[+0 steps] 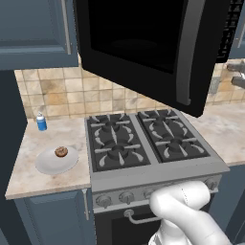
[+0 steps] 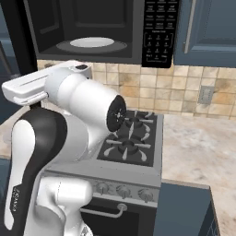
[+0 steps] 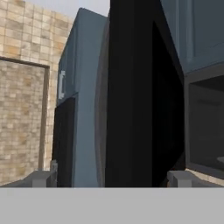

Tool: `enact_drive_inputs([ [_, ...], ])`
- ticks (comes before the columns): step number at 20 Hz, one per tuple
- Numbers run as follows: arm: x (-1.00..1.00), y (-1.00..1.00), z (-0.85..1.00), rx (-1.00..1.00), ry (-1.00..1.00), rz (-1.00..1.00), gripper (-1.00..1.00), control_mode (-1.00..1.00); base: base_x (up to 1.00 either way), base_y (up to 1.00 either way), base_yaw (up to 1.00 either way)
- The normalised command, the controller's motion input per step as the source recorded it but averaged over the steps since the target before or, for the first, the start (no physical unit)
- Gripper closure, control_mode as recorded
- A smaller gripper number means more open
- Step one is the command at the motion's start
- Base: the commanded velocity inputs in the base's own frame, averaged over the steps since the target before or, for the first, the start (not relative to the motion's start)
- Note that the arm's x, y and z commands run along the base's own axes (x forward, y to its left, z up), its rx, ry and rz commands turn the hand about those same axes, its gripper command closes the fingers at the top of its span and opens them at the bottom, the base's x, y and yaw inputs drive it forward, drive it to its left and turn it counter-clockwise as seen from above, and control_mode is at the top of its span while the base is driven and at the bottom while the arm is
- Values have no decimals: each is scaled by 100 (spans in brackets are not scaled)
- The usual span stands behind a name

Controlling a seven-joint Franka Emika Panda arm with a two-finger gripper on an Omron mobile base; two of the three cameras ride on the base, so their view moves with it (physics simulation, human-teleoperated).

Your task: Pick the mushroom from the counter and place it in the microwave. Then turn on the microwave.

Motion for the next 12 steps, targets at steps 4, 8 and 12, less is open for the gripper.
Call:
enact_drive_inputs([
  [4,30,0,0,0,0,14,-100,-100,0,0,0],
  [8,27,0,0,0,0,13,-100,-100,0,0,0],
  [12,27,0,0,0,0,12,-100,-100,0,0,0],
])
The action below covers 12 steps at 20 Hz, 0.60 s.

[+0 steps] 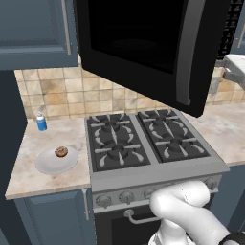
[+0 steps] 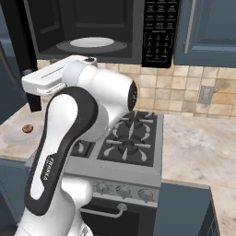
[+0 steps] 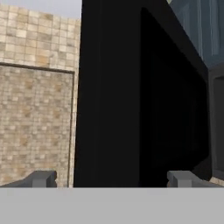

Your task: Pick the mushroom from the counter and place it in the microwave. Then turn on the microwave.

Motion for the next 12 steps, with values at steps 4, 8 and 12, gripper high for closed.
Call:
enact_drive_inputs([
  [4,32,0,-1,0,0,15,-100,-100,0,0,0],
  [8,29,0,-3,0,0,14,-100,-100,0,0,0],
  [12,27,1,-4,0,0,12,-100,-100,0,0,0],
])
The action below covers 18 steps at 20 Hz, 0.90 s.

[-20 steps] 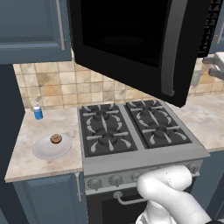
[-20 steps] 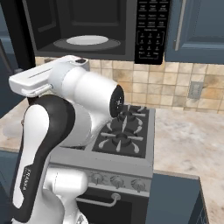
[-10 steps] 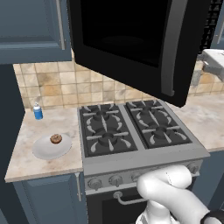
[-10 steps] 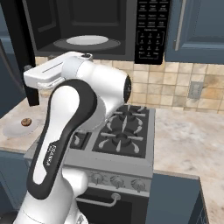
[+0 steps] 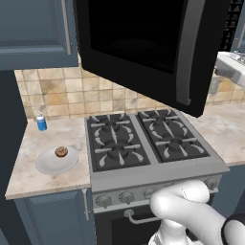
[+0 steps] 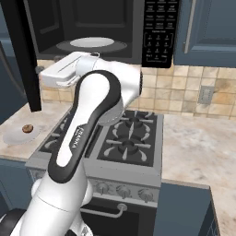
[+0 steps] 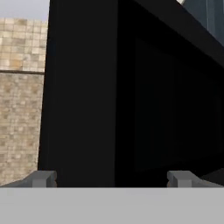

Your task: Pick the mushroom from the counter and place it in the microwave. Then turn on the microwave.

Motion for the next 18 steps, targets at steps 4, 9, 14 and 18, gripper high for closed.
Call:
enact_drive_inputs([
  [4,27,2,-3,0,0,12,-100,-100,0,0,0],
  [9,19,20,-4,-1,-3,9,-100,-100,0,0,0],
  [14,2,28,0,-2,-6,3,-100,-100,0,0,0],
  [18,6,19,0,0,-3,2,-100,-100,0,0,0],
])
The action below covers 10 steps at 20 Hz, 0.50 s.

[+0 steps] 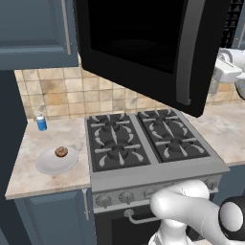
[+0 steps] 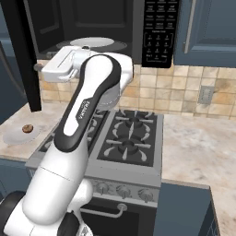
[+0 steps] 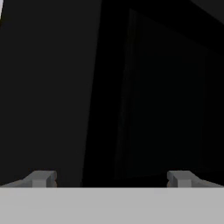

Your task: Pick the mushroom from the counter and place it in the microwave. Then turn on the microwave.

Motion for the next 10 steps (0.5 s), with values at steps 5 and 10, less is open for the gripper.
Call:
enact_drive_inputs([
  [5,1,22,0,0,-1,3,-100,-100,0,0,0],
  [10,0,31,0,0,0,3,-100,-100,0,0,0],
])
